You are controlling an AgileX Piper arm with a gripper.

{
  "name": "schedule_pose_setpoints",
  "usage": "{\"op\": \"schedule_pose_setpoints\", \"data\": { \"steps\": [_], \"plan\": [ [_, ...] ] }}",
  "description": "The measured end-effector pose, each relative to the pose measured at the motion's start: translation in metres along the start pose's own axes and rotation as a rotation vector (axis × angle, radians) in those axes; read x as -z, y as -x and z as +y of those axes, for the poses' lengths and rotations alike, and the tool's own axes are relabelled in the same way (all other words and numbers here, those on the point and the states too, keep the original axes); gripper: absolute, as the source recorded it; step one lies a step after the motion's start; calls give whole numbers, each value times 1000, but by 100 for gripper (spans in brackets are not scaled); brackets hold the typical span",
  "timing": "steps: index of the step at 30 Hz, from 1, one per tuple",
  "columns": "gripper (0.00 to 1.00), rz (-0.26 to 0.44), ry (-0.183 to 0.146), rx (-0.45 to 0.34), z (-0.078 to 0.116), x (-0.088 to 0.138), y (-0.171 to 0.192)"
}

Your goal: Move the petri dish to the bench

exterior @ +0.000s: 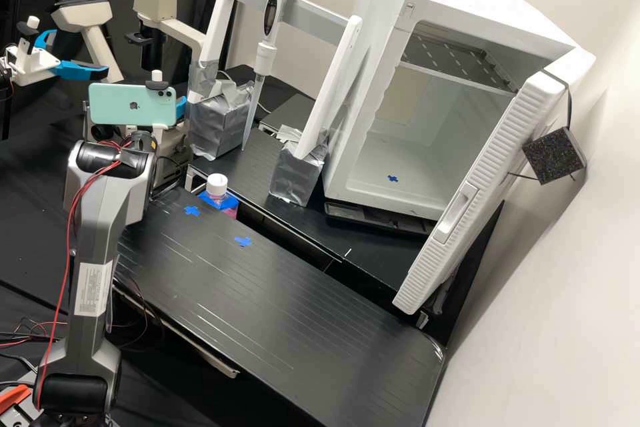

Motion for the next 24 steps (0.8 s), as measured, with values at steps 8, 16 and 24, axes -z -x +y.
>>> {"op": "schedule_pose_setpoints", "data": {
  "steps": [8, 16, 24],
  "plan": [
    [100, -12, -5, 5, 0, 3, -3],
    [100, -13, -5, 0, 7, 7, -11],
    [100, -21, -5, 10, 4, 5, -16]
  ]
}}
